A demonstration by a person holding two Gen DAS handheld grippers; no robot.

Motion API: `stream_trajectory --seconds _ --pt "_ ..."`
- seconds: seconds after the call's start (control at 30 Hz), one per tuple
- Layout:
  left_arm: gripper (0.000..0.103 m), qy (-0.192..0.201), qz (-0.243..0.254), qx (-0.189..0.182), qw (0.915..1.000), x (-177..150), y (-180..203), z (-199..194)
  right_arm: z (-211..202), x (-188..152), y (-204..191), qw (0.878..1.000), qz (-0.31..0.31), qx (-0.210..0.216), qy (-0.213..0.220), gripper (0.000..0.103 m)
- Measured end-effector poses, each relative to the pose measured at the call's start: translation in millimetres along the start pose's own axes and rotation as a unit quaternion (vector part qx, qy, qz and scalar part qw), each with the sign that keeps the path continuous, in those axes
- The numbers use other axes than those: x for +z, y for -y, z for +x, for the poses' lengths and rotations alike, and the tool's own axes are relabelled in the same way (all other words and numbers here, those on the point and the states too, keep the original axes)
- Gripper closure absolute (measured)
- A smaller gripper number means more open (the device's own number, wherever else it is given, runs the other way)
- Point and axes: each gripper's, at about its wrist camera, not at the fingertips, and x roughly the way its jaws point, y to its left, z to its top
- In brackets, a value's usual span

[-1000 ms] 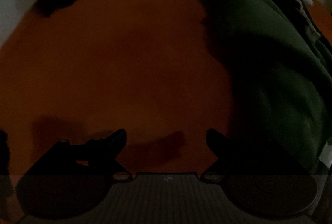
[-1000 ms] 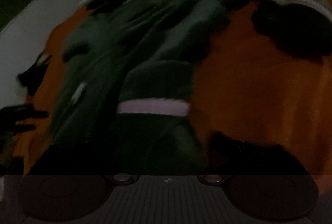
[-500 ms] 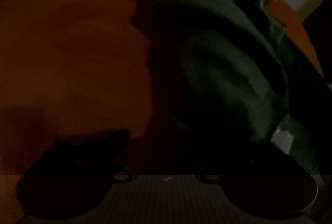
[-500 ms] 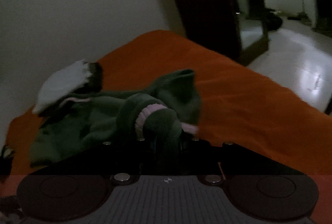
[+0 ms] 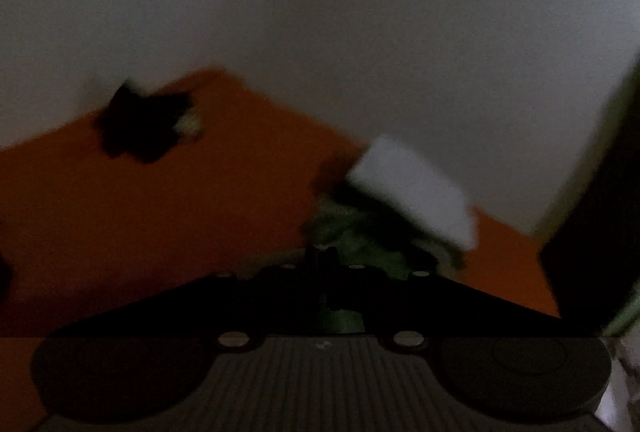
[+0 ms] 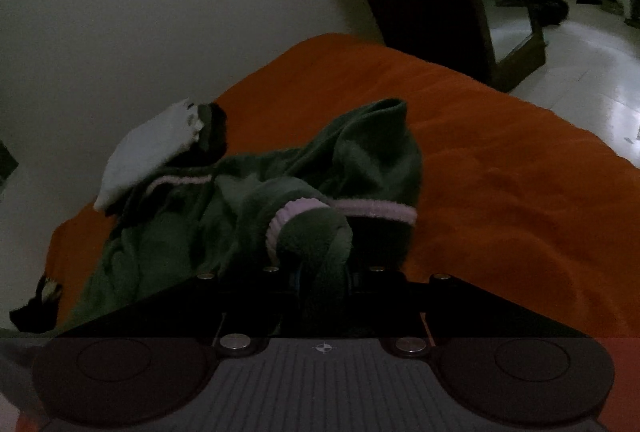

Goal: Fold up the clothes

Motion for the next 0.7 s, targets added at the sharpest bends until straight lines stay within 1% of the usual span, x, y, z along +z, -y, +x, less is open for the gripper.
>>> stream_trajectory --seconds 0.03,0.07,0.1,0.13,0.17,0.2,0.23,0.27,0.3,0.33,0.37,0.4,0.43,0.47,0.5,0.53,0.57,0.6,0.63,0.67,0.7 --pt "0.097 -0.006 0.051 -0.032 0.9981 -13.8 24.8 -7.0 0.7 -1.1 -3.2 1.000 -0.003 0.002 -0.003 0.085" --pt "0.096 -0.019 0.110 -0.071 0.9912 -33.3 51.5 -14.3 1.3 -2.1 -6.9 1.000 -0.008 0.003 -0.004 0.085" --pt "0.095 -0.033 0.167 -0.109 0.9792 -52.7 78.1 -21.5 1.0 -3.1 -10.2 1.000 -0.013 0.005 -0.006 0.084" --pt "0.094 -0.063 0.222 -0.151 0.9611 -74.7 102.1 -24.9 0.7 -4.0 -12.9 1.000 -0.016 0.007 -0.008 0.084" --pt "0.090 -0.105 0.274 -0.194 0.9359 -98.5 124.2 -25.4 0.7 -4.7 -15.7 1.000 -0.019 0.009 -0.010 0.084" --pt "0.088 -0.136 0.315 -0.223 0.9124 -117.9 140.0 -26.9 -0.2 -5.1 -17.8 1.000 -0.022 0.011 -0.011 0.082" --pt "0.085 -0.152 0.341 -0.235 0.8973 -130.7 148.2 -30.5 -1.7 -4.7 -18.7 1.000 -0.023 0.014 -0.012 0.081" --pt "0.073 -0.157 0.354 -0.239 0.8903 -136.0 150.4 -33.3 -3.3 -4.1 -19.0 1.000 -0.023 0.016 -0.012 0.079" --pt "0.050 -0.156 0.355 -0.240 0.8899 -134.5 150.8 -35.3 -5.2 -3.3 -19.2 1.000 -0.022 0.018 -0.011 0.077" --pt "0.039 -0.150 0.345 -0.236 0.8961 -127.9 145.9 -34.8 -7.4 -2.3 -19.3 1.000 -0.020 0.019 -0.009 0.075" --pt "0.026 -0.142 0.329 -0.229 0.9052 -119.2 136.8 -32.2 -9.7 -1.4 -19.8 1.000 -0.018 0.020 -0.006 0.074" --pt "0.022 -0.134 0.312 -0.222 0.9138 -110.5 127.7 -29.6 -12.0 -0.4 -20.7 1.000 -0.017 0.021 -0.003 0.074" --pt "0.022 -0.128 0.300 -0.205 0.9230 -100.5 115.7 -24.9 -13.8 0.5 -22.5 1.000 -0.019 0.024 -0.001 0.073" --pt "0.018 -0.122 0.289 -0.181 0.9322 -89.5 101.7 -18.5 -15.7 1.3 -25.1 0.999 -0.023 0.028 0.000 0.072" --pt "0.011 -0.116 0.279 -0.156 0.9406 -78.4 87.7 -12.2 -18.4 1.7 -28.7 0.999 -0.027 0.033 0.003 0.070" --pt "0.008 -0.114 0.271 -0.122 0.9479 -67.3 71.8 -1.6 -21.3 1.9 -32.8 0.999 -0.031 0.039 0.007 0.069" --pt "0.007 -0.120 0.266 -0.080 0.9532 -56.3 54.9 19.2 -24.7 2.4 -37.6 0.998 -0.037 0.046 0.012 0.069" --pt "0.007 -0.129 0.263 -0.040 0.9555 -49.5 38.6 40.2 -29.1 2.8 -43.9 0.997 -0.046 0.053 0.018 0.067" --pt "0.007 -0.141 0.260 -0.002 0.9552 -46.6 22.1 60.9 -33.3 2.8 -50.5 0.997 -0.054 0.059 0.023 0.063" --pt "0.008 -0.161 0.256 0.035 0.9526 -44.9 5.6 82.9 -37.2 2.7 -56.7 0.996 -0.062 0.065 0.028 0.062" --pt "0.014 -0.186 0.247 0.054 0.9494 -45.4 -8.7 104.4 -40.5 2.5 -62.8 0.994 -0.071 0.072 0.030 0.058"
